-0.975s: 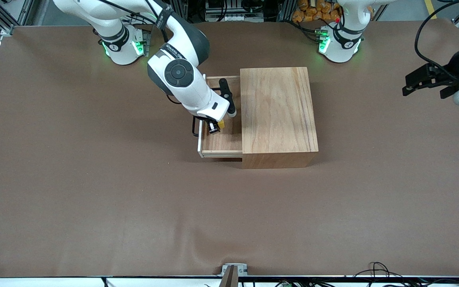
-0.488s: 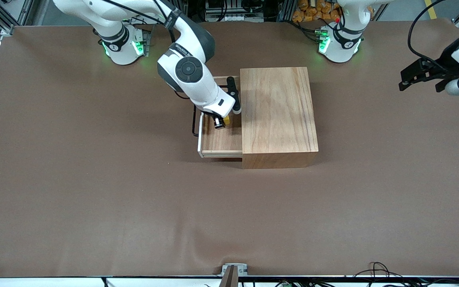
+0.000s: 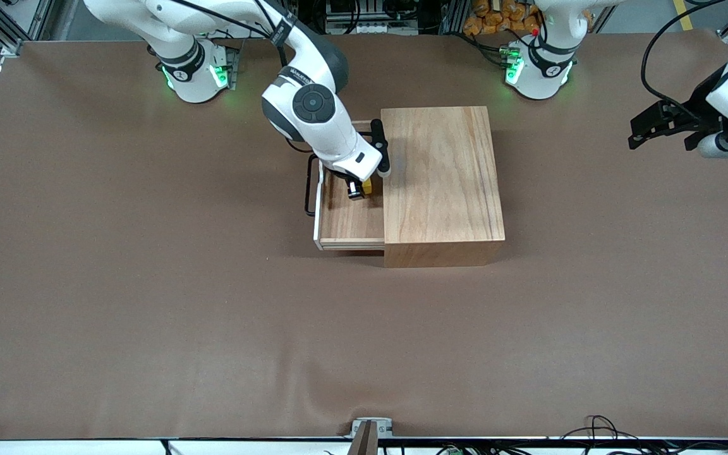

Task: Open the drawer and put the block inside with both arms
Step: 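Carry the cube over the open drawer and release it inside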

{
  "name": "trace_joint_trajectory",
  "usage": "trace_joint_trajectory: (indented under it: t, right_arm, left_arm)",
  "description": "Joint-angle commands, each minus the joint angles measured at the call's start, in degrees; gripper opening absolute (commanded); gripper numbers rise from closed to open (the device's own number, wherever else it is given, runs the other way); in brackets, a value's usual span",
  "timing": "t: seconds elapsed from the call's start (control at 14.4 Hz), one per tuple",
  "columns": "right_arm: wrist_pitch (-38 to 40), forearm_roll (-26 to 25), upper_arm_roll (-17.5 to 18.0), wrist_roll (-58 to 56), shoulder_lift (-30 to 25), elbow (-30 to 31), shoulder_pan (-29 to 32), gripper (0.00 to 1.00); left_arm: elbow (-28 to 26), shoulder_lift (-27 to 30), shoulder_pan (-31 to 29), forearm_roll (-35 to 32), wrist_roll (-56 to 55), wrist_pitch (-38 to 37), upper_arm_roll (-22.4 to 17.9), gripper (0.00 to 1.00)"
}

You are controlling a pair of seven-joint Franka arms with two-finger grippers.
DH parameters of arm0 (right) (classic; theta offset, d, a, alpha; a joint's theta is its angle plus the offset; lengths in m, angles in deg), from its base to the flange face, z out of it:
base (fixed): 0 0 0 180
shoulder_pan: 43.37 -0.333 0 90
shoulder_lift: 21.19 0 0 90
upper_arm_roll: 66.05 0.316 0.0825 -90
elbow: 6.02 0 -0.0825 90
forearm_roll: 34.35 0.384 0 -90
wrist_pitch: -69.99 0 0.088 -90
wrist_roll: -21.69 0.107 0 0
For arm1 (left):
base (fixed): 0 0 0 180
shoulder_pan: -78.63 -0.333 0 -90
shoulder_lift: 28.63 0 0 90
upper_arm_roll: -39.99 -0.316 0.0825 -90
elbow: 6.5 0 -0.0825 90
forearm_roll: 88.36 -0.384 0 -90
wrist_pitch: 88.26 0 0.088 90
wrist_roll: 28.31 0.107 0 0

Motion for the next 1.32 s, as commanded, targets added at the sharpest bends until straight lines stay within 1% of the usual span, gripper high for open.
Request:
trace_joint_trajectory:
  t: [0.0, 0.14, 0.28, 0.35, 0.63, 0.7, 0.77, 1.11, 1.25]
  right_arm:
    - [-1.0, -2.4, -0.4, 1.9, -1.1, 1.1, -0.4, 1.0]
    - [-0.1, -2.4, -0.3, 3.4, -2.0, 0.9, -0.3, 1.0]
    - [3.5, -2.3, -0.3, 3.4, -3.4, 0.2, 0.7, 1.0]
    - [6.4, -2.3, -0.2, 3.5, -3.9, -1.3, 1.8, 1.0]
    - [21.0, -1.6, -0.1, 4.9, -6.0, -8.6, 4.9, 1.0]
    - [23.7, -1.6, -0.1, 5.5, -6.5, -10.2, 5.6, 1.0]
    - [25.8, -1.6, -0.1, 5.6, -6.9, -11.3, 6.8, 1.0]
    - [30.5, -1.2, 0.1, 5.2, -10.3, -11.8, 14.2, 1.0]
    - [33.1, 2.2, 0.1, 4.8, -11.9, -11.9, 18.5, 1.0]
  left_arm:
    - [1.6, -0.9, -0.8, 0.7, 1.9, 0.1, 0.2, 1.0]
    - [1.6, -0.9, -0.7, 0.5, 1.8, 0.1, 0.2, 1.0]
    - [1.6, -0.9, -0.7, 0.5, 1.9, 0.1, 0.2, 1.0]
    - [1.7, -1.4, -0.6, 0.5, 2.2, 0.1, -0.1, 1.0]
    - [1.9, -1.4, 3.6, 0.1, 4.2, -0.1, -5.6, 1.0]
    - [1.9, -1.4, 5.7, 0.1, 4.1, -0.2, -7.3, 1.0]
    - [1.9, -1.3, 6.5, 0.1, 4.1, -0.3, -8.6, 1.0]
    - [3.5, -1.8, 6.6, 0.0, 4.0, -0.3, -8.5, 1.0]
    - [3.9, -2.0, 6.6, -0.8, 4.0, -0.3, -8.5, 1.0]
